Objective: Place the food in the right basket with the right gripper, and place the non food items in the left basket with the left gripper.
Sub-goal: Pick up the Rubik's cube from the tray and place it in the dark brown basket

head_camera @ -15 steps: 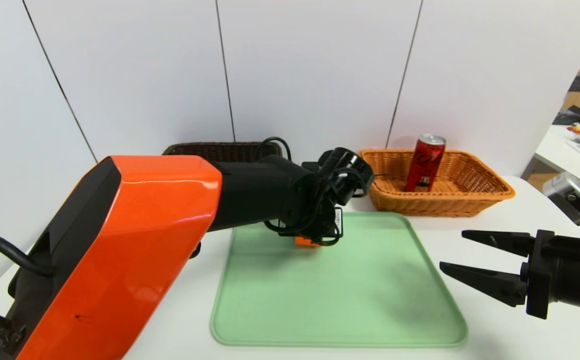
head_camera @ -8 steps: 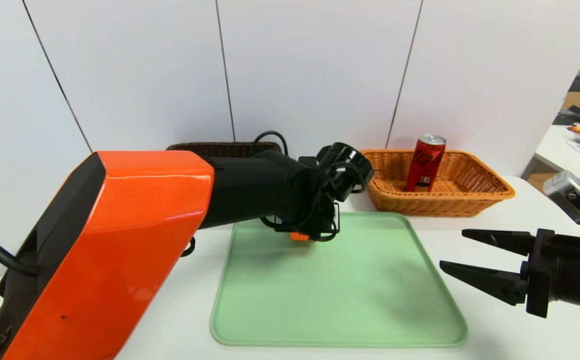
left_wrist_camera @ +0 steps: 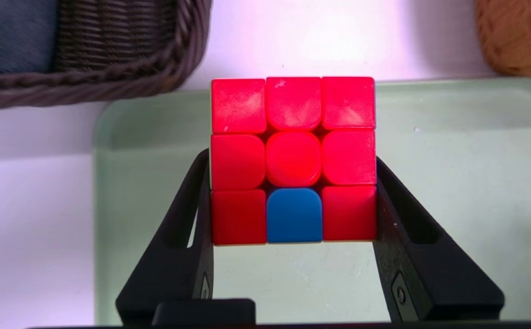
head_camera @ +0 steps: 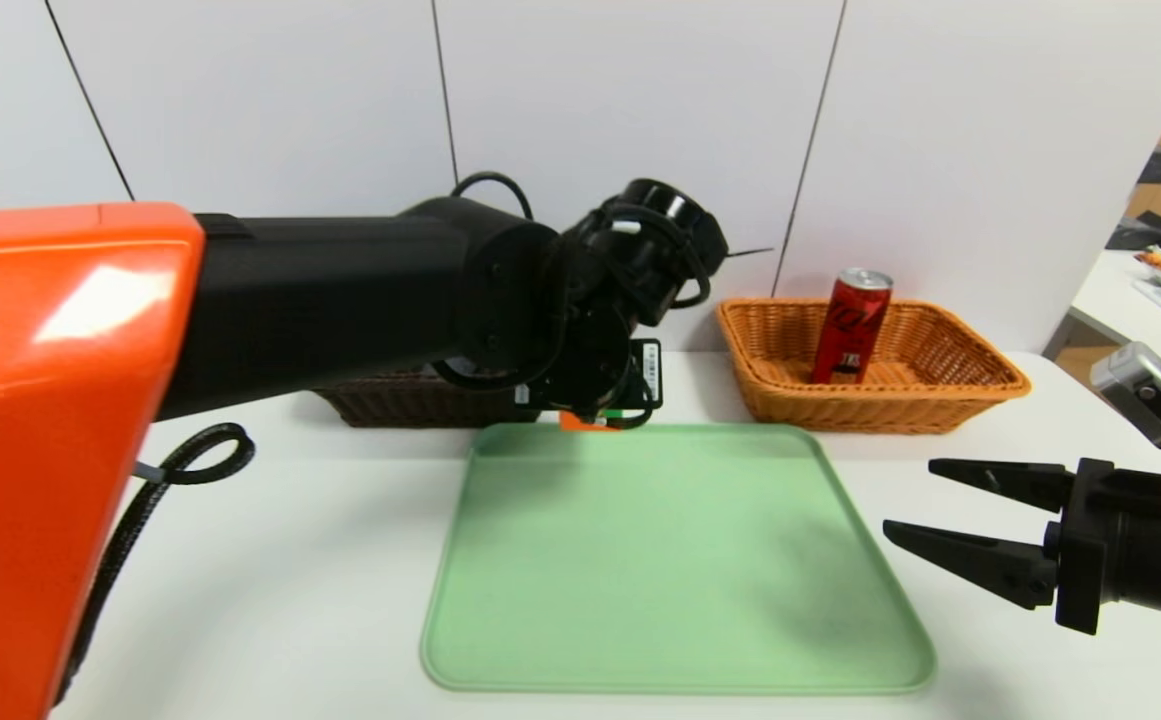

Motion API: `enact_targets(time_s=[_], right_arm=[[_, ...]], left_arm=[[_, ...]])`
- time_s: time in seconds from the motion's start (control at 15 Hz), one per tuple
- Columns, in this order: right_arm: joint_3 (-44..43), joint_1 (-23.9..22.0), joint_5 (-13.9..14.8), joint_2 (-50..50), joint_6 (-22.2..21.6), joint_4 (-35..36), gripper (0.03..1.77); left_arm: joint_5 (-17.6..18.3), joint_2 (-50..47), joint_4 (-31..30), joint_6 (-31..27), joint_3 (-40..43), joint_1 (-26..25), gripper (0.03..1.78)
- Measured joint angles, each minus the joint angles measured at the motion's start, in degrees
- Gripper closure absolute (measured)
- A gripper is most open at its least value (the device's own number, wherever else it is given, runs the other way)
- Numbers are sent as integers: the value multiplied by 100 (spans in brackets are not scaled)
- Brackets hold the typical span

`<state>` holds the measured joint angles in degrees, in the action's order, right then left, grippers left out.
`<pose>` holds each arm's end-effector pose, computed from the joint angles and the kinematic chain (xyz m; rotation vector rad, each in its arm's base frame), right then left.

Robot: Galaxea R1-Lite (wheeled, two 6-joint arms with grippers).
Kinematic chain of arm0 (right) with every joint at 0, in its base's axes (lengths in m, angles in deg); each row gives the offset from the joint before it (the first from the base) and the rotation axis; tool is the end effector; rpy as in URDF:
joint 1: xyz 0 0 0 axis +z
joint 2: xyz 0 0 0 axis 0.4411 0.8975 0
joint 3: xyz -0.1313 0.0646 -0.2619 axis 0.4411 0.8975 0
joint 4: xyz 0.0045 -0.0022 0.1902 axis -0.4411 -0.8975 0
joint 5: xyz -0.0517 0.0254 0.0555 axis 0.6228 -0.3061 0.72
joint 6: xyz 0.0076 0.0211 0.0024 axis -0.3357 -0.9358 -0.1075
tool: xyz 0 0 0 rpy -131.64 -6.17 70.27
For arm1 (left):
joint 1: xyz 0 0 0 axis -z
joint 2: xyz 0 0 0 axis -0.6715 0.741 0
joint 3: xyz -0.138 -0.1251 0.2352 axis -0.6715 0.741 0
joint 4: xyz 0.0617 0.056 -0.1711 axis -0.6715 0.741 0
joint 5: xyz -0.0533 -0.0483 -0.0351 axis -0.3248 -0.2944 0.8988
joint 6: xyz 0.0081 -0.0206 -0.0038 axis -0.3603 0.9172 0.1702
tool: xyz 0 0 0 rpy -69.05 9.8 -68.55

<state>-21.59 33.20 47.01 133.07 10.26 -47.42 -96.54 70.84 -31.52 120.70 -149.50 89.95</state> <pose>0.1718 0.0340 0.1732 0.0046 0.3614 0.7256 0.2885 -0.3014 0.2322 -0.0915 0.6569 -0.1152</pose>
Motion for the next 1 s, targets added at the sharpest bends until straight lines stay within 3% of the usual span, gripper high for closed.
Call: enact_targets(time_s=[0.27, 0.67, 1.0], right_arm=[[5, -2, -1, -9, 0, 0, 10], [18, -2, -9, -18, 10, 0, 10], [7, -2, -15, -11, 7, 0, 10]], left_arm=[[6, -452, -41, -336, 0, -358, 86], [72, -734, -135, -931, 0, -1543, 86], [629, -695, -428, -1276, 0, -2625, 86]])
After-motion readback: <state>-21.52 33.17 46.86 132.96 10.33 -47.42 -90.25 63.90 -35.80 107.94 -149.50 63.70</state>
